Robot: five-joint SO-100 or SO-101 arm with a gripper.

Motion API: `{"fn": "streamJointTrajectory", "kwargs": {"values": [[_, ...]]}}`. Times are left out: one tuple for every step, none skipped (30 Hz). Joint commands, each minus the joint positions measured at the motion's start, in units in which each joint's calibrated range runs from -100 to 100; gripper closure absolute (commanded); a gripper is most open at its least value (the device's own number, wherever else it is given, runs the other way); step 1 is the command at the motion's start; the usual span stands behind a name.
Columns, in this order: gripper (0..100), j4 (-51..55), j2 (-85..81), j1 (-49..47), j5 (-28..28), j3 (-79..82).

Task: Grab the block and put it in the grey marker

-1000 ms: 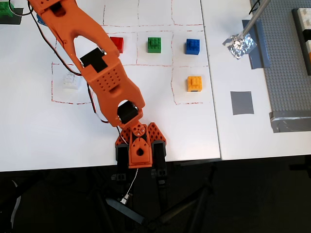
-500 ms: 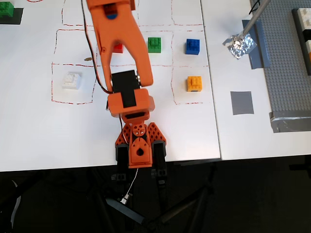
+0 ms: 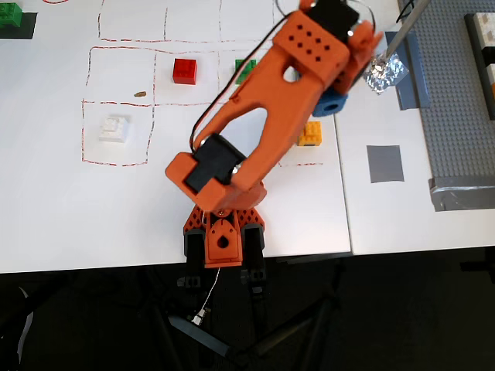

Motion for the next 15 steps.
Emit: {"fn": "streamJointTrajectory", "kwargs": {"values": [[100, -3.05, 2.53, 7.0, 2.15, -5.93], [100, -3.94, 4.25, 9.03, 2.69, -6.75], [100, -4.92, 6.06, 10.97, 3.27, -7.74], [100, -5.9, 8.13, 12.74, 3.71, -9.01], [100, -7.37, 10.2, 14.33, 3.96, -10.28], [100, -8.84, 12.18, 15.83, 4.25, -11.55], [100, -10.23, 14.25, 17.06, 4.54, -13.0], [100, -11.62, 16.32, 18.3, 4.79, -14.36], [100, -12.84, 18.21, 19.27, 5.03, -15.72], [100, -13.82, 20.11, 20.24, 5.32, -17.08], [100, -14.72, 21.92, 21.12, 5.76, -18.44], [100, -15.78, 23.56, 22.09, 6.2, -19.44], [100, -17.09, 25.11, 23.06, 6.4, -20.26], [100, -18.47, 26.66, 23.94, 6.64, -21.07], [100, -19.86, 28.12, 24.91, 6.98, -21.8]]}}
